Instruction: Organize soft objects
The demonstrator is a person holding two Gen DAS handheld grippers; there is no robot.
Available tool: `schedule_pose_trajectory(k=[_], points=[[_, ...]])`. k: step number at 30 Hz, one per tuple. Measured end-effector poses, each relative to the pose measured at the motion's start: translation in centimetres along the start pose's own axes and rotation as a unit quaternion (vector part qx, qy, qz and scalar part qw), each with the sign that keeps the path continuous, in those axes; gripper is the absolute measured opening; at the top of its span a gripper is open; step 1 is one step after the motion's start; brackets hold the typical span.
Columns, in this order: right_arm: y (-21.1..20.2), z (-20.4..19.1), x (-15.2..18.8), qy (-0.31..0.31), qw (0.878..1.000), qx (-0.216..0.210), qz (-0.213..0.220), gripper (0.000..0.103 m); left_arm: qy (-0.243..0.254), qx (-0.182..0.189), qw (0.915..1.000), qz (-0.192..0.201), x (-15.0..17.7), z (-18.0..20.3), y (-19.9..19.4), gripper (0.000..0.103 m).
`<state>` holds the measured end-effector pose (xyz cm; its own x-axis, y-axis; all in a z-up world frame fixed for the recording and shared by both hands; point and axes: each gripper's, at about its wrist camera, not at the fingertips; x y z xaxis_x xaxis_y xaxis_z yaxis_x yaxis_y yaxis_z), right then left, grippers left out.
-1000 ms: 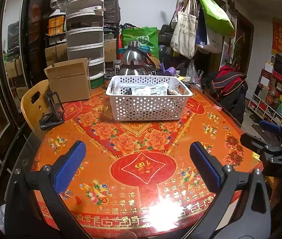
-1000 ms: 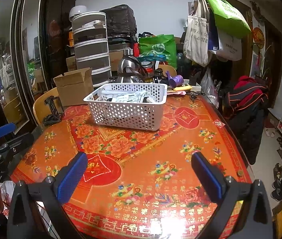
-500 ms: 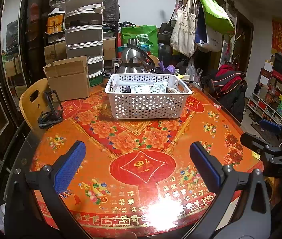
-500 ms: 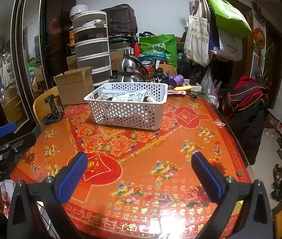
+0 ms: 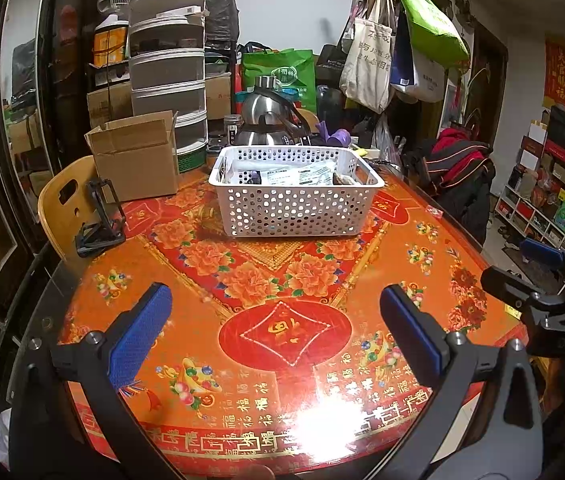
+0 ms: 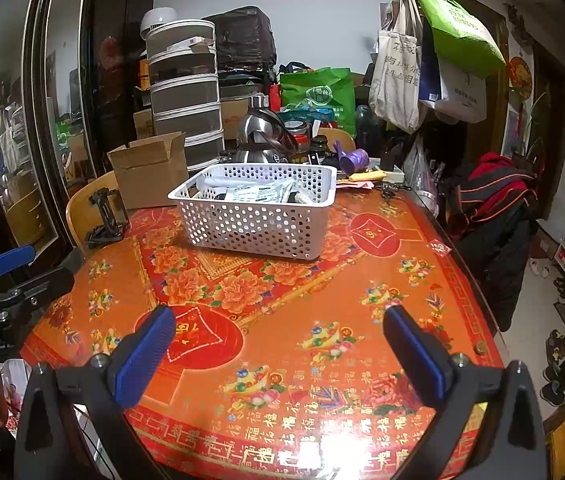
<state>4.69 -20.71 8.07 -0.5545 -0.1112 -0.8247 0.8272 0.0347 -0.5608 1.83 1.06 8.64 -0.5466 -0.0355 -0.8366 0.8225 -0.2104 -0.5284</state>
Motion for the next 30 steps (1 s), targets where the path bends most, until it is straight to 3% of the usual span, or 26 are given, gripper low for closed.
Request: schedule_pose_trajectory(k=[30], points=[[0.0,0.1,0.4,-0.003,1.000,0.001,-0.002,0.103,0.007,0.004,1.0000,-0.001,1.1,0.3,0.7,0.103]])
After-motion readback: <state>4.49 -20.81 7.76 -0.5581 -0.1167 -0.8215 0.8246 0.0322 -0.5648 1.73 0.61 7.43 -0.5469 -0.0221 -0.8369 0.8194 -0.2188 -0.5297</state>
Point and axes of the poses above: each gripper's, at about its wrist camera, not at the fingertips, and y roughly the way its jaws point, z to its right, x to its underside, and after that the axes turned 10 degrees about x, right-handed
